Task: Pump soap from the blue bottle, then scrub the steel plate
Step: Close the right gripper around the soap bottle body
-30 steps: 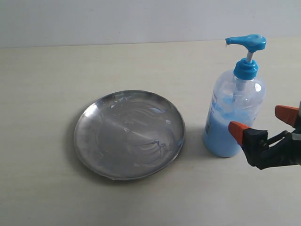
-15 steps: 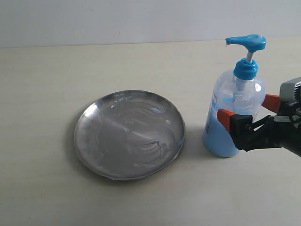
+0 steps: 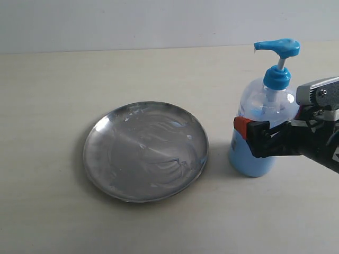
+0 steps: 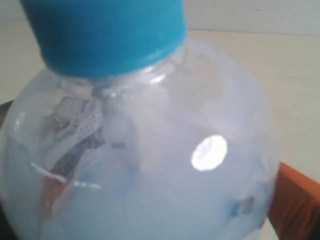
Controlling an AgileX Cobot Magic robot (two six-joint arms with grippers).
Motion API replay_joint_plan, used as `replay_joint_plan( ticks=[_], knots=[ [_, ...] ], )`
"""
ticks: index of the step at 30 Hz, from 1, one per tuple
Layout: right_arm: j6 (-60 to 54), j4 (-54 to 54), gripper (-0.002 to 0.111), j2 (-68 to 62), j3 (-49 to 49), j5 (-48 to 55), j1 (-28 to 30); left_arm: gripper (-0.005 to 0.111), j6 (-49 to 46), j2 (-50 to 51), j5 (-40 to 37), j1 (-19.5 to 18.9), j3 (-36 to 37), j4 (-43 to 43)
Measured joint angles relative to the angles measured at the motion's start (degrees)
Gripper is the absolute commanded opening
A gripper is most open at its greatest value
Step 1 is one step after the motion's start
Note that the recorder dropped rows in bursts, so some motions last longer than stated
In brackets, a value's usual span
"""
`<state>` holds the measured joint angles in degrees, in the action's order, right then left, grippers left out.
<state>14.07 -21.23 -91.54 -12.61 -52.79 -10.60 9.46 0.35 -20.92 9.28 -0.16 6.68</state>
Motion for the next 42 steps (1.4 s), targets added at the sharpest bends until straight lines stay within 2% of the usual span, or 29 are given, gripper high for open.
replay_joint_plan(
  ticks=[1,2,3,4,5,6,7,10,11,42],
  knots=[
    [0.0,-0.1,0.095,-1.3,-0.5,-1.1,0.0,0.000,0.0,0.0,0.0,0.0,0.0,0.0],
    [0.0,-0.1,0.084,-1.9,-0.5,-1.7,0.0,0.000,0.0,0.0,0.0,0.0,0.0,0.0],
    [0.0,-0.5,0.077,-3.1,-0.5,-3.2,0.0,0.000,0.0,0.0,0.0,0.0,0.0,0.0],
    [-0.4,-0.5,0.065,-3.4,-0.5,-3.9,0.0,0.000,0.0,0.0,0.0,0.0,0.0,0.0],
    [-0.6,-0.5,0.060,-4.3,-0.7,-5.0,0.0,0.000,0.0,0.0,0.0,0.0,0.0,0.0],
    [-0.9,-0.5,0.049,-4.6,-0.7,-5.4,0.0,0.000,0.0,0.0,0.0,0.0,0.0,0.0],
    [-1.2,-0.4,0.044,-5.3,-0.7,-6.5,0.0,0.000,0.0,0.0,0.0,0.0,0.0,0.0],
    [-1.4,-0.2,0.003,-6.3,-0.7,-8.0,0.0,0.000,0.0,0.0,0.0,0.0,0.0,0.0],
    [-1.4,-0.2,0.000,-6.3,-0.7,-8.0,0.0,0.000,0.0,0.0,0.0,0.0,0.0,0.0],
    [-5.9,-5.8,0.000,-6.6,-5.6,-3.0,0.0,0.000,0.0,0.0,0.0,0.0,0.0,0.0]
  ],
)
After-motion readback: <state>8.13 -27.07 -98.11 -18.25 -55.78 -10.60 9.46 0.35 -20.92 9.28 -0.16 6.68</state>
